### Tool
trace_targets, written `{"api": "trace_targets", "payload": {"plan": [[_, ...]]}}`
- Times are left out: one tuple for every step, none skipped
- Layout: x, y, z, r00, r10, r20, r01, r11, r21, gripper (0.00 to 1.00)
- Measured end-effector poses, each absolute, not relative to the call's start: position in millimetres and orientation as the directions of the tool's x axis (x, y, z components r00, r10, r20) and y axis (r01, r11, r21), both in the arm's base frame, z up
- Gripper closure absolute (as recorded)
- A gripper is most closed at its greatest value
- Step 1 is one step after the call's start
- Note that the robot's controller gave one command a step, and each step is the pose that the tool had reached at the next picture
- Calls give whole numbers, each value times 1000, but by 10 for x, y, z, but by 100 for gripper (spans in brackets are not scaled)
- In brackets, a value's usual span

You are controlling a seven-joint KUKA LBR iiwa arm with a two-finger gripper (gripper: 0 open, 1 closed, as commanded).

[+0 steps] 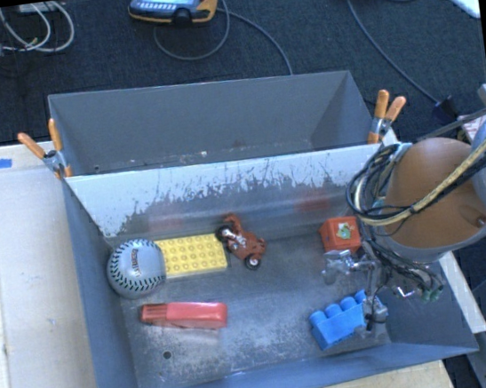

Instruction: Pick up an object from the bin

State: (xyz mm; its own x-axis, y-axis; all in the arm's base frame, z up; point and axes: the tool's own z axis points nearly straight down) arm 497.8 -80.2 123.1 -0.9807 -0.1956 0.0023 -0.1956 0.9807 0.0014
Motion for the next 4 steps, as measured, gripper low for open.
{"api": "trace_targets", "payload": {"plan": [[5005,-908,802,-927,-376,7,-375,927,5,0],[5018,-947,691,-900,-435,3,-435,900,4,100],[5017,-947,691,-900,-435,3,-435,900,4,100],[5002,-942,739,-901,-435,8,-435,901,7,100]]}}
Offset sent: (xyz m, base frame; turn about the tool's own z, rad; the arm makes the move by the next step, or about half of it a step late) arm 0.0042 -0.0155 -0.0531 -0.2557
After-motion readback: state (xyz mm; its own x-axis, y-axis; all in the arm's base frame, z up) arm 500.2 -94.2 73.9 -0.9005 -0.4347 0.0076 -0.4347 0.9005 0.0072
